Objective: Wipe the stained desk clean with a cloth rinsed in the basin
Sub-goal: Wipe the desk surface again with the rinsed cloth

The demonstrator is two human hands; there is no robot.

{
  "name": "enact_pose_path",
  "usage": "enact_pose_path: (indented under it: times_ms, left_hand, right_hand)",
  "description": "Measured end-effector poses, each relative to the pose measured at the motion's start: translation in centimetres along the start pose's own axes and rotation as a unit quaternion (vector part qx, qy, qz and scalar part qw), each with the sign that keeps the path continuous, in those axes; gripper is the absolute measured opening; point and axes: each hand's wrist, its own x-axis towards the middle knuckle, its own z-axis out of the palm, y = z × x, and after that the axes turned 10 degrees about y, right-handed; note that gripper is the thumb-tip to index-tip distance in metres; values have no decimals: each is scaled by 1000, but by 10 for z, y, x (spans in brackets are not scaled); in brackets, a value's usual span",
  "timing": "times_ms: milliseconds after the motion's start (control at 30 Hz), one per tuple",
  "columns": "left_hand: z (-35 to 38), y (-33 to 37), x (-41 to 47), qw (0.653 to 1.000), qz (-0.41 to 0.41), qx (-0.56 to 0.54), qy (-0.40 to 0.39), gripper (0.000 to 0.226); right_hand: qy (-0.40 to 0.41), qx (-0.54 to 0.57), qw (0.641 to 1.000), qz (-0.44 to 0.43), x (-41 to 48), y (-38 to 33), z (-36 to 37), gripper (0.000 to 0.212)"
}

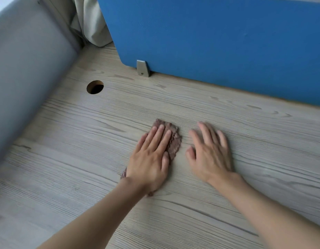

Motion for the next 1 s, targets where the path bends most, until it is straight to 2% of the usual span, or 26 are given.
enact_pose_path:
  times_ms: [100, 333, 467, 600, 700, 867, 1000]
  left_hand:
    - [1, 9, 8, 999, -45, 12, 8, 66]
    - [4, -9, 18, 1000, 19, 0, -1, 65]
    - [4, -4, 33, 999, -41, 12, 13, 66]
    - [7, 18, 16, 1000, 11, -5, -6, 66]
    - [9, 8, 26, 999, 33, -11, -13, 64]
    - [6, 3, 55, 999, -40, 5, 3, 69]
    - [6, 23, 36, 1000, 12, -9, -7, 67]
  right_hand:
    - [-5, -19, 1000, 6, 4, 0, 8, 64]
    - [-6, -16, 1000, 6, 5, 0, 9, 66]
    - [-2, -16, 1000, 8, 5, 0, 8, 64]
    - [-2, -4, 1000, 11, 6, 0, 8, 63]
    - [-3, 15, 1000, -4, 21, 9, 6, 54]
    - [0, -19, 1000, 9, 29, 17, 13, 65]
    - [2, -10, 1000, 6, 28, 15, 12, 65]
